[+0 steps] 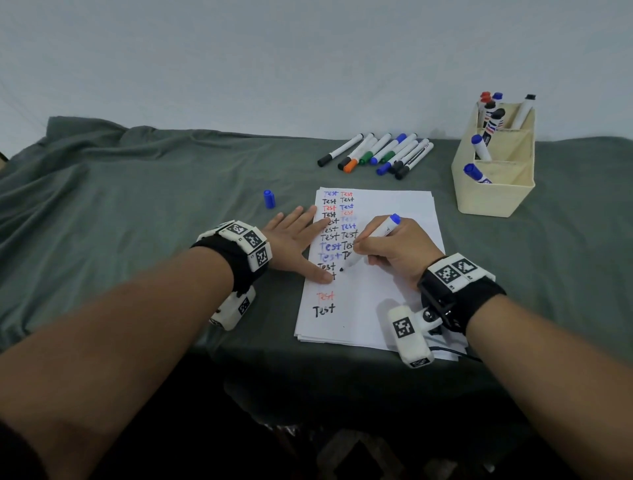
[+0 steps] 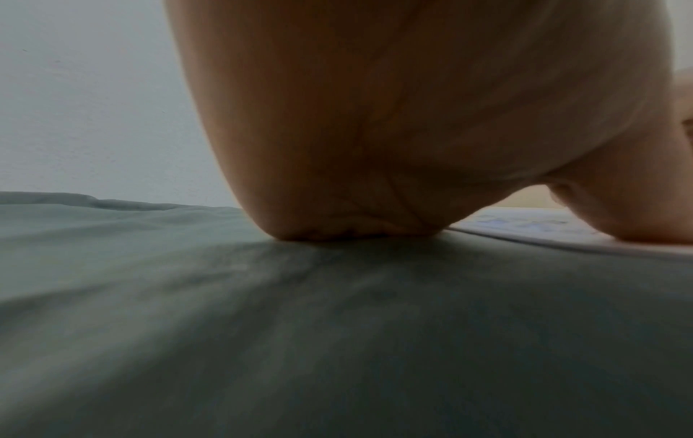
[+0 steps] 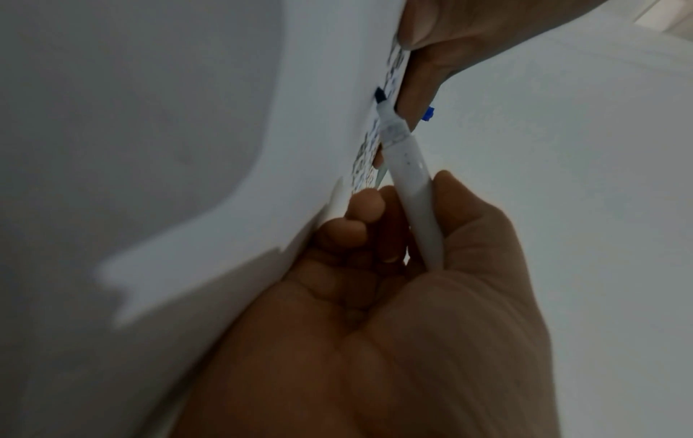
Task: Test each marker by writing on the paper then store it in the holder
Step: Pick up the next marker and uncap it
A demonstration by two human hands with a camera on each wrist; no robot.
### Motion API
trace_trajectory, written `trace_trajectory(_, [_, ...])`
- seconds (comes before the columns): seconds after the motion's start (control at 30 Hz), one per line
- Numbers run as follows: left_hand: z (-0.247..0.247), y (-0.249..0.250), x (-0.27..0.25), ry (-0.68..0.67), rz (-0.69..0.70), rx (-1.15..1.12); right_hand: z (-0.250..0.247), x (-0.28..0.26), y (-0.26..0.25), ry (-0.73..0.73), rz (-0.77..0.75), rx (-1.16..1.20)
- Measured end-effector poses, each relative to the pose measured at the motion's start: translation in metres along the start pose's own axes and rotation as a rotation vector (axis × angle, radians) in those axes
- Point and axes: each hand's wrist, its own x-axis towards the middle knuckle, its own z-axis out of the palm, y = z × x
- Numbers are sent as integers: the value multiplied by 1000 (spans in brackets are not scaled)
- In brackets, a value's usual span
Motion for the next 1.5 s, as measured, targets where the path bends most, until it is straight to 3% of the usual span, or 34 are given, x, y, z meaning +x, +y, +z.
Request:
trace_trajectory(0.9, [4,-4,5,22,10,-23,-6,1,3,87,-66,-21])
trace_trajectory(1.5, [4,-3,3,27,4,-27,-9,3,7,50,-83,42])
